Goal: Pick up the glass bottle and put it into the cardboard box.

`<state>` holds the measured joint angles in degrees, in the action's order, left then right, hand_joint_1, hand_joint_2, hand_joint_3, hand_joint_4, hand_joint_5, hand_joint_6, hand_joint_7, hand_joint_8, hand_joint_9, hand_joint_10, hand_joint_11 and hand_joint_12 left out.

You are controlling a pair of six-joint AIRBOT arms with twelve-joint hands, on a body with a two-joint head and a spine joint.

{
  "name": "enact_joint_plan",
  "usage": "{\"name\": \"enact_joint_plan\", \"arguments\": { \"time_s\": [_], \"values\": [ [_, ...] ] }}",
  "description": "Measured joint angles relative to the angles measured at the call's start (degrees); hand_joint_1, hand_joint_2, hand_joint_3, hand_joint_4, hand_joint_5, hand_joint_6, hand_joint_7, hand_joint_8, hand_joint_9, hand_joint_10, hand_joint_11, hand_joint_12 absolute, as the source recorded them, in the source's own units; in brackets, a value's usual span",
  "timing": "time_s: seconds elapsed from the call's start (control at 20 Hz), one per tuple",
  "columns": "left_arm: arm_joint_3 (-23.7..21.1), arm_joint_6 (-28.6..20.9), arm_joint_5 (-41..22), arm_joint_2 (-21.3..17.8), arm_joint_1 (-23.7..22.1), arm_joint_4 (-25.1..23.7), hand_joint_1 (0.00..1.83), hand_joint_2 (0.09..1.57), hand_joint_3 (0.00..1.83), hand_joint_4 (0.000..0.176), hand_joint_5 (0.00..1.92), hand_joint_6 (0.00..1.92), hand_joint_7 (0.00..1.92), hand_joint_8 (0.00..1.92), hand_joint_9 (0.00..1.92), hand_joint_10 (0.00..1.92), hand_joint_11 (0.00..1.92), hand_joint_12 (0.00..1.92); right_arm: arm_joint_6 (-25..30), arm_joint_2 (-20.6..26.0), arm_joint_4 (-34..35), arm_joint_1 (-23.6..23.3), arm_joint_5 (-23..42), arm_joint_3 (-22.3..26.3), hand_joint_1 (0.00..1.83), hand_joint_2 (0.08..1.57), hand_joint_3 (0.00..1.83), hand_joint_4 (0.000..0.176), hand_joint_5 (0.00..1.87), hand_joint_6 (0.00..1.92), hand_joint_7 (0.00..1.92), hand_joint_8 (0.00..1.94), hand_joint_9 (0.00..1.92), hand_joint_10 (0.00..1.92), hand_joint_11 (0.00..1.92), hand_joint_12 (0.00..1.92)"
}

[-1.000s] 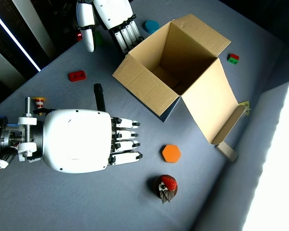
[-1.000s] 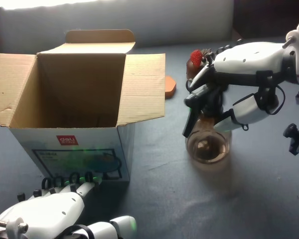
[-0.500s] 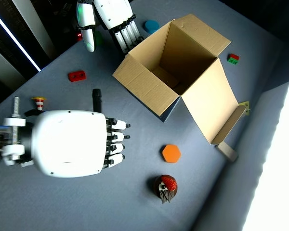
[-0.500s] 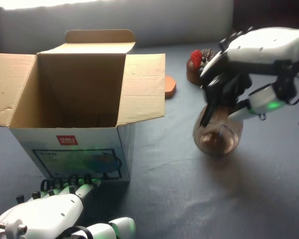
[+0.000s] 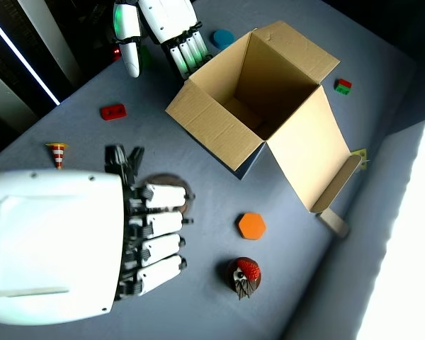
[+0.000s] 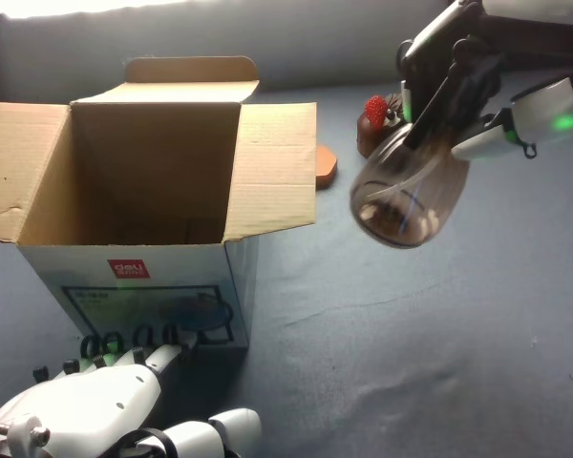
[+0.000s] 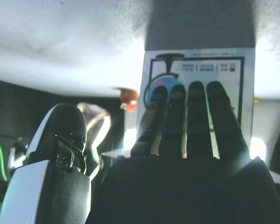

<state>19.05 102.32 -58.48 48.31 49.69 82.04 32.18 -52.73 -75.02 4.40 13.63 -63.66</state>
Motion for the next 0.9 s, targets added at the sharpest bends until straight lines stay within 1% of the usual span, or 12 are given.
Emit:
{"name": "enact_joint_plan", "arguments": {
  "time_s": [0.05,0.15,0.2,0.35,0.45,0.6,0.7,0.8,0.9],
  "values": [
    [0.00,-0.02,0.00,0.00,0.00,-0.44,0.00,1.22,0.00,0.000,0.03,0.01,0.00,0.00,0.00,0.00,0.00,0.00,-0.81,0.20,1.55,-0.31,1.16,0.02,1.37,1.15,0.00,0.000,0.82,1.14,1.02,0.98,0.82,1.39,0.70,1.53],
    [0.00,-0.02,0.02,0.00,0.00,-0.92,0.00,1.22,0.00,0.000,0.03,0.01,0.00,0.00,0.00,0.00,0.00,0.00,-6.38,0.96,8.15,-0.70,3.85,0.00,1.37,1.15,0.00,0.000,0.82,1.14,1.02,0.98,0.82,1.39,0.70,1.53],
    [0.00,-0.02,0.09,-0.02,0.00,-1.07,0.00,1.22,0.00,0.000,0.03,0.00,0.00,0.00,0.00,0.00,0.00,0.00,-10.03,1.57,12.20,-0.70,6.01,0.00,1.37,1.15,0.00,0.000,0.82,1.14,1.02,0.98,0.82,1.39,0.70,1.54],
    [0.00,-0.42,0.26,-0.02,0.00,-1.68,0.00,1.22,0.00,0.000,0.03,0.00,0.00,0.00,0.00,0.00,0.00,0.00,-17.46,2.01,21.64,-0.20,10.12,0.00,1.37,1.15,0.00,0.000,0.82,1.14,1.02,0.98,0.81,1.38,0.70,1.54],
    [0.00,-0.44,0.37,0.00,0.35,-1.81,0.00,1.22,0.00,0.000,0.03,0.00,0.00,0.00,0.00,0.00,0.00,0.00,-19.65,1.99,24.39,0.68,12.35,0.00,1.37,1.15,0.00,0.000,0.81,1.14,1.02,0.99,0.81,1.38,0.69,1.54],
    [0.00,-0.46,0.83,0.00,0.48,-1.49,0.00,1.22,0.00,0.000,0.03,0.00,0.00,0.00,0.00,0.00,0.00,0.00,-20.44,2.01,25.55,0.85,13.88,0.00,1.37,1.15,0.00,0.000,0.81,1.15,1.02,1.00,0.81,1.38,0.69,1.55],
    [0.00,-0.44,0.87,0.00,0.48,-1.81,0.00,1.22,0.00,0.000,0.03,0.00,0.00,0.00,0.00,0.00,0.00,0.00,-23.23,2.01,29.86,0.83,16.15,0.13,1.37,1.15,0.00,0.000,0.80,1.16,1.02,1.00,0.81,1.38,0.69,1.55],
    [0.33,-0.44,1.05,0.00,0.55,-1.68,0.00,1.22,0.00,0.000,0.03,0.00,0.00,0.00,0.00,0.00,0.00,0.00,-23.52,2.01,30.47,0.52,16.72,0.70,1.37,1.15,0.00,0.000,0.80,1.16,1.02,1.00,0.81,1.38,0.69,1.55],
    [0.42,-0.46,1.01,0.00,0.59,-1.90,0.00,1.22,0.00,0.000,0.03,0.00,0.00,0.00,0.00,0.00,0.00,0.00,-25.53,1.66,30.86,0.35,16.59,1.09,1.37,1.15,0.00,0.000,0.80,1.15,1.02,1.00,0.81,1.39,0.69,1.55]
  ]
}}
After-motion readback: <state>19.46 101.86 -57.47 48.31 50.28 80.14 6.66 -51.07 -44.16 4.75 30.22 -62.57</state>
